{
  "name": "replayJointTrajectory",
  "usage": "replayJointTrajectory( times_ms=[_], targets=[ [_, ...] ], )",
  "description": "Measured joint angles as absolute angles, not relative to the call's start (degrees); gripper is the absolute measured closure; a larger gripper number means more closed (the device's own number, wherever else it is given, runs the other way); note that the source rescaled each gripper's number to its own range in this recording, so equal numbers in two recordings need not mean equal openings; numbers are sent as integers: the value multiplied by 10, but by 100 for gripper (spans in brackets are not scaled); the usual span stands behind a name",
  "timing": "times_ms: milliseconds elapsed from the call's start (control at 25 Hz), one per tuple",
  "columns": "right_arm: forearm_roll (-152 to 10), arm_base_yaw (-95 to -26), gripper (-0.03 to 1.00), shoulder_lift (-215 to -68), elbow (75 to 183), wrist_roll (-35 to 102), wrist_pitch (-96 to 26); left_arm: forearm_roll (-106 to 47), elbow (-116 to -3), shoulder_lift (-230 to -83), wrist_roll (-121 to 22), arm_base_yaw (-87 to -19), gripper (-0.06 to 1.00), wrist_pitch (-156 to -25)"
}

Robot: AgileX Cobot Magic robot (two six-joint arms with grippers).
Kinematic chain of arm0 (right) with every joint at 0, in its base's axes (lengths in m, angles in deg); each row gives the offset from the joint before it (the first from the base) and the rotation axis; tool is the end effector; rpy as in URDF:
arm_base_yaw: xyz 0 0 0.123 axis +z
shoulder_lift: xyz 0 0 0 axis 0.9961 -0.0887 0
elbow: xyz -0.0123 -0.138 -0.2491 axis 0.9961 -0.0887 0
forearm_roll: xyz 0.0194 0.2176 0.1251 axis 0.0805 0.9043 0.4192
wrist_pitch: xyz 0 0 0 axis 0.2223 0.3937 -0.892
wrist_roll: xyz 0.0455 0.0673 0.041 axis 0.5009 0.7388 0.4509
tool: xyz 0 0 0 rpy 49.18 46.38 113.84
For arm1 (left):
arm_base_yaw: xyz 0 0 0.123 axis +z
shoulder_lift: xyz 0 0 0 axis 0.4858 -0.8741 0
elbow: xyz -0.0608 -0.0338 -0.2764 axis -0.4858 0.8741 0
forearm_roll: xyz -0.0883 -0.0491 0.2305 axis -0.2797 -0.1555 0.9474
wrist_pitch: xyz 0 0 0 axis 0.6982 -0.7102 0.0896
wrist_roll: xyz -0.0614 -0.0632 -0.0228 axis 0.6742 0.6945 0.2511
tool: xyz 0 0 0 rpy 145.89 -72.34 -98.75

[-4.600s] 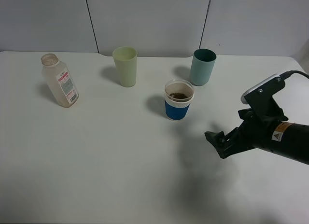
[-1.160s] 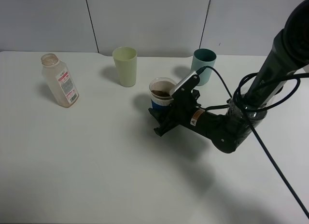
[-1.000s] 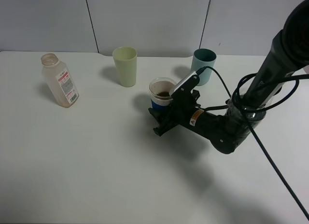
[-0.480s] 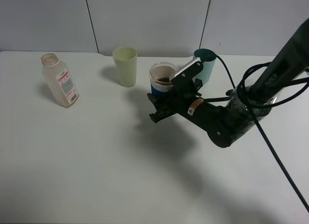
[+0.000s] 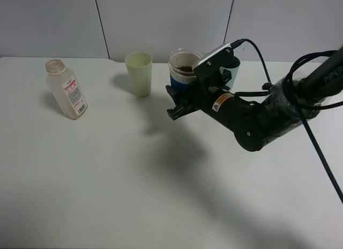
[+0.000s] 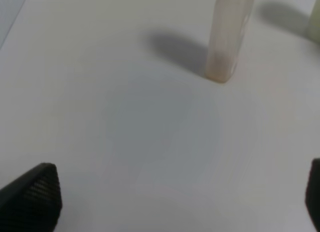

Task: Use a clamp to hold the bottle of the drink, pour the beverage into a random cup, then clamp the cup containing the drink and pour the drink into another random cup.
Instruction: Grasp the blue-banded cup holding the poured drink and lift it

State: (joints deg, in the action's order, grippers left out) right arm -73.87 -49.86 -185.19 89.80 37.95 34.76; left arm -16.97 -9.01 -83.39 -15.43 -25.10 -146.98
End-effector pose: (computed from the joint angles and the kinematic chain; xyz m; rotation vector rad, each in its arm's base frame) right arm 0.2940 0.1971 0.1138 -0.6932 1.6003 0.1756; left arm -0.0060 -0.0014 0.2796 -0.0695 2.0244 0.0290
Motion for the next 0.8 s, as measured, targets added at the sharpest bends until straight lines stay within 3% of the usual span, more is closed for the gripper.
replayJointTrajectory(
  times_ms=[800],
  targets=[
    [-658, -499, 94, -1730, 897, 304, 216, -170, -90, -834, -154, -251, -4, -1470]
  ],
)
